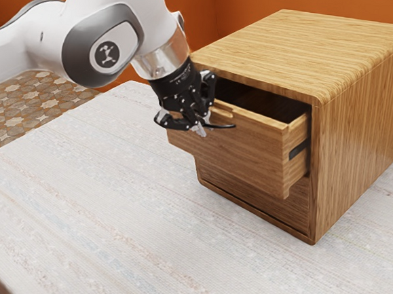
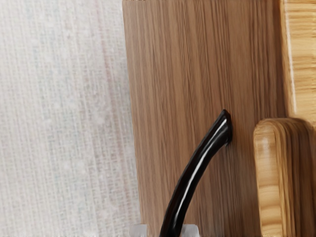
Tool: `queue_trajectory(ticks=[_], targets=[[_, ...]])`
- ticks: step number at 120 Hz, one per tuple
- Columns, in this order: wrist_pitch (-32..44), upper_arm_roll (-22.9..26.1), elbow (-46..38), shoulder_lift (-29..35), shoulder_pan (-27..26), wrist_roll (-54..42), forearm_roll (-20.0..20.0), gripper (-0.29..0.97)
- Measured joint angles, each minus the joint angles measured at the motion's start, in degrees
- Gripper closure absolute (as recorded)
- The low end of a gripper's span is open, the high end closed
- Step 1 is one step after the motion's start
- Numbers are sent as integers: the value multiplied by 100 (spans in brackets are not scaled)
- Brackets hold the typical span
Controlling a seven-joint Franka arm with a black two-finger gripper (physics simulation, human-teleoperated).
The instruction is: Pull the drawer handle with one arm to open the drawer
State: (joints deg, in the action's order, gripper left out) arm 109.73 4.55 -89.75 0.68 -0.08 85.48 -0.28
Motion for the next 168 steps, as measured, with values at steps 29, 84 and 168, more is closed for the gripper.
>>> queue_trajectory(ticks=[29, 84, 168], targets=[[-19, 19, -273, 274, 43, 10, -53, 79], [92, 16, -880, 847, 55, 21, -83, 79], [125, 51, -1691, 1632, 95, 26, -84, 79]])
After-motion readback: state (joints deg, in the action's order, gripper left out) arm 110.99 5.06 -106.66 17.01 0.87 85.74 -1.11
